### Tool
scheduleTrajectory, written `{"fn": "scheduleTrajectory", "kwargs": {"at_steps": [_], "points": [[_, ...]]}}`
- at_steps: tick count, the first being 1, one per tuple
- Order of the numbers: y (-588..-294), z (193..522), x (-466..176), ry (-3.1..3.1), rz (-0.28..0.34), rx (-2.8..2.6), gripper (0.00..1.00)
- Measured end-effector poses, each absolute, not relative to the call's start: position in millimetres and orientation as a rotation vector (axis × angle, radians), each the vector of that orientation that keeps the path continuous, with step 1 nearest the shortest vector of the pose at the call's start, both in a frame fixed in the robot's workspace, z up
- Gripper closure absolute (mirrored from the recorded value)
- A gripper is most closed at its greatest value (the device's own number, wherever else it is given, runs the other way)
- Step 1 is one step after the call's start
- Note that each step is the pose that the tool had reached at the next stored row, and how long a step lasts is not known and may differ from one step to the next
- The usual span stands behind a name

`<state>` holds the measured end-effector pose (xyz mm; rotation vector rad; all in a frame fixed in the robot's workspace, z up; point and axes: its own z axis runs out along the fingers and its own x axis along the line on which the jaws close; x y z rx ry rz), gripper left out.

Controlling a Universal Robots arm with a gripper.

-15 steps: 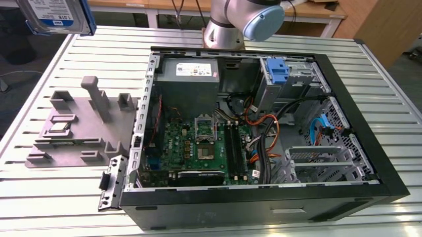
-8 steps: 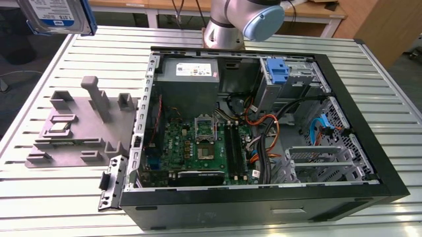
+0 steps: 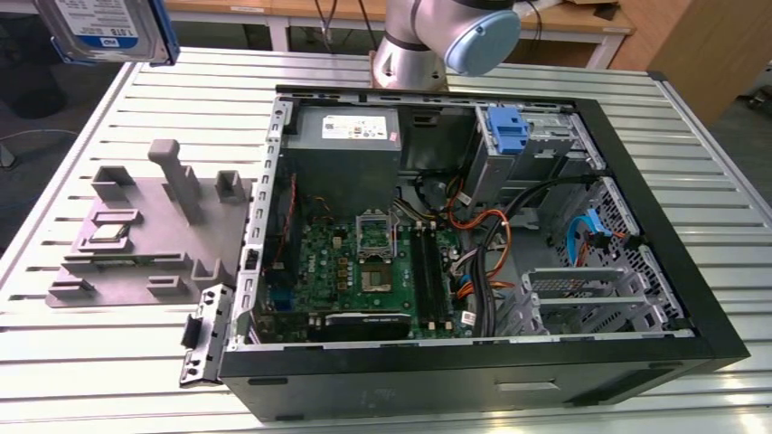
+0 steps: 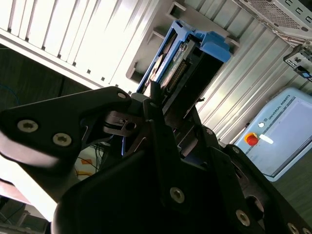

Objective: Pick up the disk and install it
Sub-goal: 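Pick up the disk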

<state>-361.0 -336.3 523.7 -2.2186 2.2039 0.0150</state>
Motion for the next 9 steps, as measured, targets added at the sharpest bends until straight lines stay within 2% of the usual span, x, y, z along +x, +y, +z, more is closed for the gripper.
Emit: {"fn": "scheduleTrajectory", "kwargs": {"at_steps": [9], "points": [[-336, 524, -348, 2.204, 0.015, -2.219, 0.65]]}}
